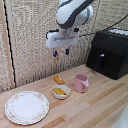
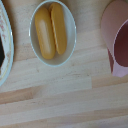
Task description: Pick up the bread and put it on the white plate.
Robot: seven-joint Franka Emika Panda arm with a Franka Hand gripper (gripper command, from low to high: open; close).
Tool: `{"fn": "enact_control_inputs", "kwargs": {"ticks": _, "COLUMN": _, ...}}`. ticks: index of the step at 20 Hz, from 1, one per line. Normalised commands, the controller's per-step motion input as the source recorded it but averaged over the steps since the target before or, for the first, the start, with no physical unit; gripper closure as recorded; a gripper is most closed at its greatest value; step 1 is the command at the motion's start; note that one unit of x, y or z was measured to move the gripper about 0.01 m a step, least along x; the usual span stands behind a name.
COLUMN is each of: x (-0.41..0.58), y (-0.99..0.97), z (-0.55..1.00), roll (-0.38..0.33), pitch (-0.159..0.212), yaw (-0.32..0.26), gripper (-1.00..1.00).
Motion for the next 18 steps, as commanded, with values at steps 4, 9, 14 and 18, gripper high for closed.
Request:
{"fn": "enact_control_inputs", "kwargs": {"ticks": 4, "x": 0.426, "y": -0.47, "z": -0.13, "roll": 0.045, "pitch": 0.165, "yaw": -0.005, "gripper": -1.00}}
{"fn": "enact_control_inputs", "kwargs": {"ticks": 9, "x": 0.414, "y": -0.45, "z": -0.13, "roll": 0.038, "pitch": 0.211, "yaw": 0.000, "gripper": -1.00}}
{"fn": "enact_control_inputs", "kwargs": {"ticks": 14, "x": 0.385, "y": -0.26, "z": -0.19, "roll": 0.007, "pitch": 0.199, "yaw": 0.000, "gripper": -1.00}}
{"fn": "enact_control_inputs", "kwargs": {"ticks": 18, "x": 0.533, "y": -0.05, "z": -0.26, "roll": 0.000, "pitch": 0.126, "yaw": 0.004, "gripper": -1.00}}
